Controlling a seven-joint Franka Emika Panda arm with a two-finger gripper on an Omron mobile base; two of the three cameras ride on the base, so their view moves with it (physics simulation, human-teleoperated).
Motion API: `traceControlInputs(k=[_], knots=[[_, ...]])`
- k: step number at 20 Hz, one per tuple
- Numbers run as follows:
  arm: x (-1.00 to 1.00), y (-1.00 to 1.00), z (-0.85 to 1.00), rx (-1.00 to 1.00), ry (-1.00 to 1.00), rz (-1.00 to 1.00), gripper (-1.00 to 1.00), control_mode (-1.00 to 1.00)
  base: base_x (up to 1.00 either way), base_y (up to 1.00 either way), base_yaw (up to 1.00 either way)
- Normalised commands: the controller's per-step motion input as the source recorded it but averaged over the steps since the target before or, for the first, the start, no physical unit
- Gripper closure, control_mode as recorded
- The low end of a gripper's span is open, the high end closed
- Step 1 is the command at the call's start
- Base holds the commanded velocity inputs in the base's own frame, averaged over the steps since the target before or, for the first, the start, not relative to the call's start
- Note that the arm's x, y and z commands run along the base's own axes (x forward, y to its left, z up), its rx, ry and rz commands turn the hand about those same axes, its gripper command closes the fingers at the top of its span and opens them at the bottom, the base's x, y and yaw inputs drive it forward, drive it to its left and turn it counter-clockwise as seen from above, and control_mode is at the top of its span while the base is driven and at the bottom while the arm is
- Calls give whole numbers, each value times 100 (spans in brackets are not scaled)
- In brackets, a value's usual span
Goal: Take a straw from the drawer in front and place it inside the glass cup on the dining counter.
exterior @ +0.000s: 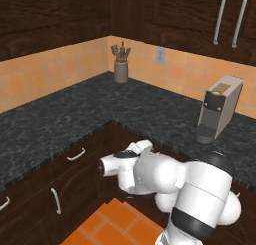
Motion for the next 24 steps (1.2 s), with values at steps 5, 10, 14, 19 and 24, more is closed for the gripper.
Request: traceControlInputs(k=[5,10,14,19,24], knots=[[3,-26,-7,-3,0,0,-100,-100,0,0,0],[8,-1,-7,-4,1,0,-100,-100,0,0,0],[26,-17,-14,-4,0,0,-100,-100,0,0,0],[16,-19,-16,-3,0,0,-100,-100,0,0,0],[19,-9,-17,0,0,0,-100,-100,0,0,0]])
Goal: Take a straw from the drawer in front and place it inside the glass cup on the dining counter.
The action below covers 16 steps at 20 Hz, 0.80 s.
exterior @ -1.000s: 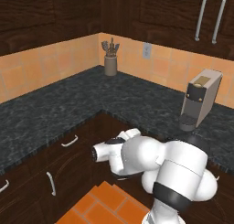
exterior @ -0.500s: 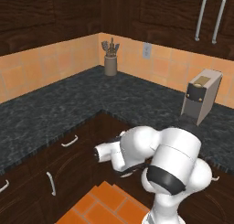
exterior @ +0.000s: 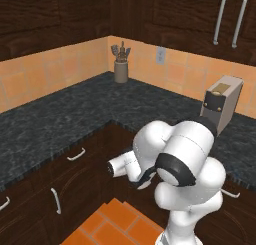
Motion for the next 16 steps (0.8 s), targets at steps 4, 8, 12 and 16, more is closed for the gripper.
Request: traceControlInputs(k=[4,8,12,16], knots=[[23,-6,-17,0,0,0,-100,-100,0,0,0],[18,-8,-11,0,0,0,-100,-100,0,0,0],[20,-7,-11,0,0,0,-100,-100,0,0,0],[20,-2,-8,0,0,0,-100,-100,0,0,0]])
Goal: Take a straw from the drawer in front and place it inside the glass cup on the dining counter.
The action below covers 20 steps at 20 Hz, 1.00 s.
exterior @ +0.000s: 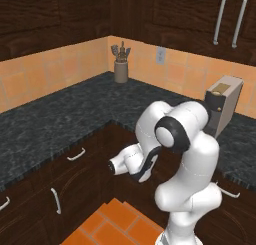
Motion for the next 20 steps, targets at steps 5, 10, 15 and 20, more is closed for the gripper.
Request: traceControlInputs(k=[5,10,15,20], knots=[[20,-7,-10,0,0,0,-100,-100,0,0,0],[27,-16,-20,0,0,0,-100,-100,0,0,0],[29,-15,-30,0,0,0,-100,-100,0,0,0],[29,-4,-32,-3,0,0,-100,-100,0,0,0]])
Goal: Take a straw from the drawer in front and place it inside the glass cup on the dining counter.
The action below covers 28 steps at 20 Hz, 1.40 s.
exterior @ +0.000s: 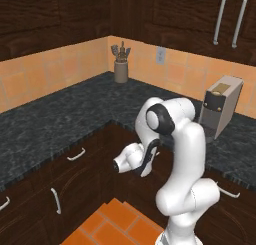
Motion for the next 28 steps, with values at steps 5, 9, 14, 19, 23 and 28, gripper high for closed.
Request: traceControlInputs(k=[5,9,14,19,23,28], knots=[[26,0,-32,-1,-1,0,-100,-100,0,0,0],[29,0,-25,0,-1,0,-100,-100,0,0,0],[37,0,-21,0,0,-1,-100,-100,0,0,0],[31,0,-28,0,0,0,-100,-100,0,0,0],[33,0,-27,0,-1,0,-100,-100,0,0,0],[32,0,-21,0,0,0,-100,-100,0,0,0]])
